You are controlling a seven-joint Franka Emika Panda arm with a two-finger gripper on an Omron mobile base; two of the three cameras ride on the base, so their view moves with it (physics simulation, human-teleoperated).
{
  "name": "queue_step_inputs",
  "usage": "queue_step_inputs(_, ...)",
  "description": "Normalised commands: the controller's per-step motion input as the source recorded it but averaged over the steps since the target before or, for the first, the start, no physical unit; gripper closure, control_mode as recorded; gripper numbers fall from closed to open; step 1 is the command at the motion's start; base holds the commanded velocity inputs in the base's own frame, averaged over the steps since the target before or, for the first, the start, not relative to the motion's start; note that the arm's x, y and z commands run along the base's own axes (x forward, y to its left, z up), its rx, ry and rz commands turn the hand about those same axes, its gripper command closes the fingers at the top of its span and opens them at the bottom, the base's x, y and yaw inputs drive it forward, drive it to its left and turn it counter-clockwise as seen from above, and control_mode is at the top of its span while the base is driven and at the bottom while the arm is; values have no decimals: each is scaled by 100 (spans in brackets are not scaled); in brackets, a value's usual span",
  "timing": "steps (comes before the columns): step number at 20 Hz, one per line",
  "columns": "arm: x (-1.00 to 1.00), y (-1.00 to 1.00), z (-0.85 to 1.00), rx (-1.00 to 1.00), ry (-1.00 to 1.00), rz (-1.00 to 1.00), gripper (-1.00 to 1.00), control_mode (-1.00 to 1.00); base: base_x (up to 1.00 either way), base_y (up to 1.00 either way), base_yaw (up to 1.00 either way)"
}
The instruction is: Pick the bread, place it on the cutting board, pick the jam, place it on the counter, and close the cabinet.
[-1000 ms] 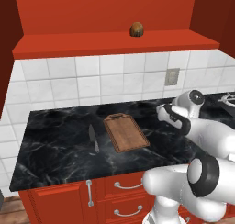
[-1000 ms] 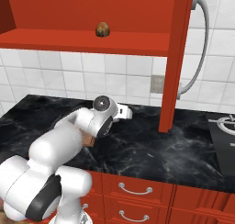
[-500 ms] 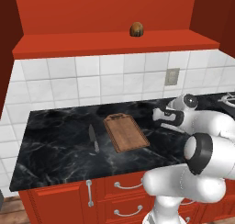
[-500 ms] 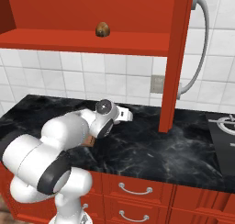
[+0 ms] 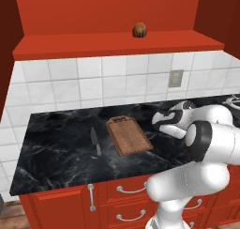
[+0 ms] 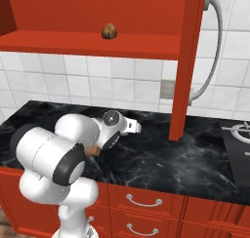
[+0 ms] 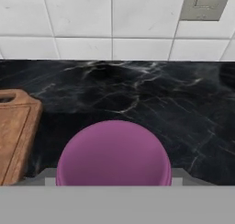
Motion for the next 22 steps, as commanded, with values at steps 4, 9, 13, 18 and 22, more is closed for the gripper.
queue_step_inputs(4, 14, -2, -29, 0, 0, 0, 100, -100, 0, 0, 0)
queue_step_inputs(9, 11, -9, -27, 0, 0, 0, 100, -100, 0, 0, 0)
queue_step_inputs(13, 12, -12, -31, 0, 0, 0, 100, -100, 0, 0, 0)
queue_step_inputs(18, 9, -9, -31, 0, 0, 0, 100, -100, 0, 0, 0)
queue_step_inputs(22, 10, -7, -33, 0, 0, 0, 100, -100, 0, 0, 0)
